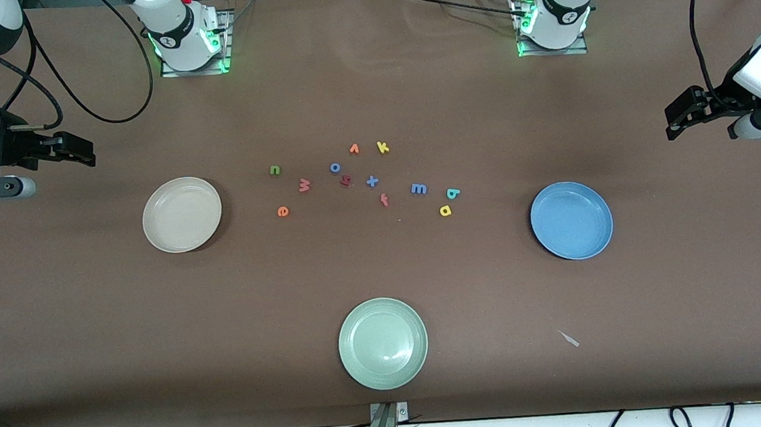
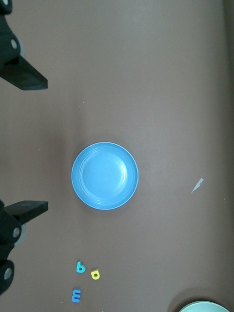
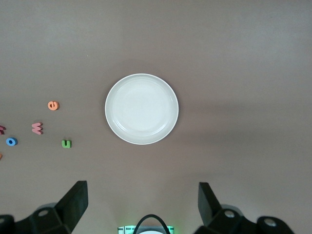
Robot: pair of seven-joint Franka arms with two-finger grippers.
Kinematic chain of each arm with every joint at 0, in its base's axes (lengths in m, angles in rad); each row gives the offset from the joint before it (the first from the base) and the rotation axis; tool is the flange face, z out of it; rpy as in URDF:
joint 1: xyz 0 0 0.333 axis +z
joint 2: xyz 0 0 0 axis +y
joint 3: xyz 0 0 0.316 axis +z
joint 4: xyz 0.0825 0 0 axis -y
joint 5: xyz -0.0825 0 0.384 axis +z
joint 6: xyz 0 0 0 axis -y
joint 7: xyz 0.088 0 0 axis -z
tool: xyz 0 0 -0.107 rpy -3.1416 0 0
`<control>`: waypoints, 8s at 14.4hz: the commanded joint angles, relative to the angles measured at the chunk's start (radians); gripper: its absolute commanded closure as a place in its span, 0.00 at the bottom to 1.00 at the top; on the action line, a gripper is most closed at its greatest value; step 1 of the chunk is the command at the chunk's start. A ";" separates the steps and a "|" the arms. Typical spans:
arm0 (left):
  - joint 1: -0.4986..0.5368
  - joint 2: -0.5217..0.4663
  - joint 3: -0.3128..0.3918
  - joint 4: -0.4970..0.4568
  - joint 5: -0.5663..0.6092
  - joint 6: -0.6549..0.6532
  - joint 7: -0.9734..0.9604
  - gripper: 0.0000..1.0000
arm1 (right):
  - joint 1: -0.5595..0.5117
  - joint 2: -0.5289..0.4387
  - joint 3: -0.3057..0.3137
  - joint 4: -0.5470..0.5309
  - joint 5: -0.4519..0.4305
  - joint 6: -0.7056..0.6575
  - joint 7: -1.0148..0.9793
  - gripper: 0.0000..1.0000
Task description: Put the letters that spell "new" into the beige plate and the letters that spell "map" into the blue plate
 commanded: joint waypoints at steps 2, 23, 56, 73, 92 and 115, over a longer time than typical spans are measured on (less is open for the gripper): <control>0.005 -0.006 -0.007 0.002 0.025 -0.009 0.016 0.00 | -0.001 0.005 0.001 0.011 0.016 -0.015 0.011 0.00; 0.004 -0.006 -0.014 0.014 0.025 -0.033 0.004 0.00 | -0.001 0.005 0.001 0.011 0.016 -0.015 0.011 0.00; -0.001 -0.006 -0.016 0.020 0.025 -0.042 0.004 0.00 | -0.001 0.005 0.001 0.010 0.016 -0.013 0.011 0.00; -0.018 0.027 -0.122 0.020 0.009 -0.068 0.002 0.00 | 0.218 0.172 0.004 0.036 0.024 0.053 0.004 0.00; -0.323 0.606 -0.151 0.091 0.014 0.216 -0.462 0.00 | 0.423 0.432 0.006 -0.380 0.038 0.880 0.401 0.01; -0.430 0.755 -0.149 0.011 0.094 0.505 -0.662 0.17 | 0.420 0.515 0.004 -0.324 0.038 0.898 0.393 0.42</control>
